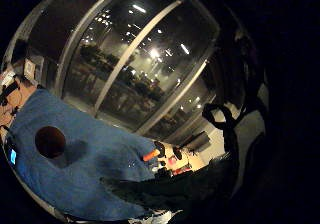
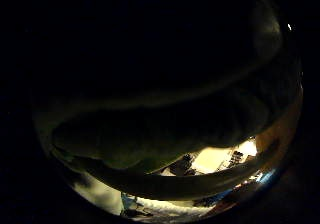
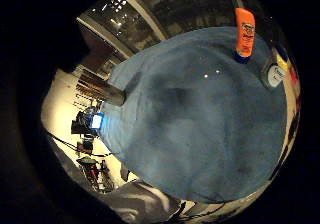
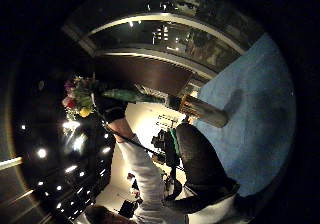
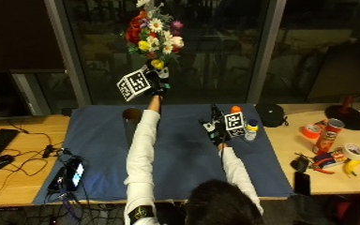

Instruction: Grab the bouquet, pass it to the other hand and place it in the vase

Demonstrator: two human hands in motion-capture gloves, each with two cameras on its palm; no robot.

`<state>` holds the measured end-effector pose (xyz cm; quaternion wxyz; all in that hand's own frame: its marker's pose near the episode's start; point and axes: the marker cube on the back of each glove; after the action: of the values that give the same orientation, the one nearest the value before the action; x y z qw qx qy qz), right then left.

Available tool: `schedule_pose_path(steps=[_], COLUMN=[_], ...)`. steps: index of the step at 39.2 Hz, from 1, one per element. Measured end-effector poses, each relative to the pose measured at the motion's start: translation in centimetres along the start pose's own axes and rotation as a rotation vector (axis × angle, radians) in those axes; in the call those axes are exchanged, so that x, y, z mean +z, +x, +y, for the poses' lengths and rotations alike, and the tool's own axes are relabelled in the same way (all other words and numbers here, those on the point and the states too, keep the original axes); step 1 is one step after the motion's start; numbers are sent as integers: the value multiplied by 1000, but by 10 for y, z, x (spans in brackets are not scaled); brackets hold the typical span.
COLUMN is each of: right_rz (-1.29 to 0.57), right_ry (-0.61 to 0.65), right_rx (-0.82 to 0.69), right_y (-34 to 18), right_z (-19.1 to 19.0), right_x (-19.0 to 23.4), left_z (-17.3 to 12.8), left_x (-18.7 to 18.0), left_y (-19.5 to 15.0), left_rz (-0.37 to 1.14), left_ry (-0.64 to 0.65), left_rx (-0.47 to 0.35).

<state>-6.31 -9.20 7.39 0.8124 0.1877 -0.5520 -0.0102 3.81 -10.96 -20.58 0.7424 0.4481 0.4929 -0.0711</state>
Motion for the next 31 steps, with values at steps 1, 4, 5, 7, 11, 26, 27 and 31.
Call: schedule_pose_path(steps=[1,4,5,7,11,26,27,31], right_rz=[4,3,2,2,2,82,68,59], right_ry=[6,26,32,42,48,-29,-53,-88], right_rx=[7,-17,-23,-16,3,61,54,93], right_y=[-2,-1,0,1,5,1,4,19], right_z=[1,-3,-5,-8,-11,18,19,21], right_x=[-4,-15,-18,-23,-25,-2,-1,1], left_z=[-6,-22,-27,-38,-58,25,47,116], left_x=[-2,-10,-12,-17,-30,-67,-77,-127], left_y=[-2,-11,-15,-24,-47,-247,-270,-302], left_rz=[-8,-30,-38,-57,-105,-159,-184,-262], left_ry=[12,35,40,44,40,-422,-496,-620], left_rx=[-1,-7,-7,1,14,-320,-357,-398])
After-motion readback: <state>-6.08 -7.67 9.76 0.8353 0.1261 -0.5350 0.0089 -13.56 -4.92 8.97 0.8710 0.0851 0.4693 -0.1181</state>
